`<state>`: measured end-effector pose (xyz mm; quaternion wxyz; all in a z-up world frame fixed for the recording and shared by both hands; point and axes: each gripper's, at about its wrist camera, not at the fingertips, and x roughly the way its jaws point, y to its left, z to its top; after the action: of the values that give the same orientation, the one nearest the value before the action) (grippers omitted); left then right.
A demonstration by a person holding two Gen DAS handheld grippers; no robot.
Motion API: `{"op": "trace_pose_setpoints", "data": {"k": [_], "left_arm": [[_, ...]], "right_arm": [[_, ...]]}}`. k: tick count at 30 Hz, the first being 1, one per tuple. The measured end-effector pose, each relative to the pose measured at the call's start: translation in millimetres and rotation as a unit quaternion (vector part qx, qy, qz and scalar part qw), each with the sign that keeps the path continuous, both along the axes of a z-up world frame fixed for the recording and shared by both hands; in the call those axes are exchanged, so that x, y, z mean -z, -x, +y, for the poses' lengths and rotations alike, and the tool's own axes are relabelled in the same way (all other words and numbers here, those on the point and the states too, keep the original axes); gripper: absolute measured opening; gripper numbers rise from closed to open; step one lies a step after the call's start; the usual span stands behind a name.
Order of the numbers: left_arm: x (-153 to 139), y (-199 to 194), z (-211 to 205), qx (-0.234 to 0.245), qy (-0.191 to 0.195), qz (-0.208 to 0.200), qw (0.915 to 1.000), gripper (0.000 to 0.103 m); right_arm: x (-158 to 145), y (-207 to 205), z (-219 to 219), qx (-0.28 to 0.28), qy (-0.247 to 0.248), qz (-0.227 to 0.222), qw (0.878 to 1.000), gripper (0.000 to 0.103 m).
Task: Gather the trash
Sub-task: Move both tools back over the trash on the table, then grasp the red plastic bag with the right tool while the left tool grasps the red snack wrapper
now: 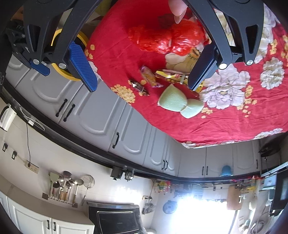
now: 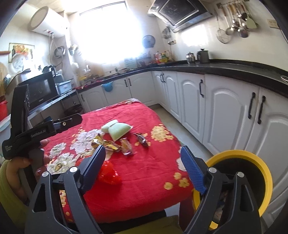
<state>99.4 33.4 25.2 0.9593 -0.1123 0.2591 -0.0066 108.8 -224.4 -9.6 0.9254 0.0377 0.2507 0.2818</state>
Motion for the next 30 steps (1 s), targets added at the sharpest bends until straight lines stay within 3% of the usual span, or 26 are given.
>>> {"op": "trace_pose_setpoints", "data": {"k": [9,18,26,30], "left_arm": [[1.6,7.3,39.7,-0.037,0.005,0.012,0.9992,0.093],[16.4,11.1,78.0,-0.062,0.017,0.046,0.9969,0.093],[53.5,7.9,105.3,-0.058,0.062,0.111,0.9902,0.092],[69.8,2.8,112.9,-0.051,0.093,0.133,0.9853,0.080]], "right_arm": [[8.3,-3.0,45.0,-0.056,0.032,0.004,0.998,0.085],[46.6,-11.4,99.9,-0.123,0.090,0.037,0.988,0.085],[76.9,-27.5,129.2,-0.150,0.120,0.066,0.979,0.085],[88.7,-33.7,141.1,-0.161,0.137,0.070,0.975,0.085]]}}
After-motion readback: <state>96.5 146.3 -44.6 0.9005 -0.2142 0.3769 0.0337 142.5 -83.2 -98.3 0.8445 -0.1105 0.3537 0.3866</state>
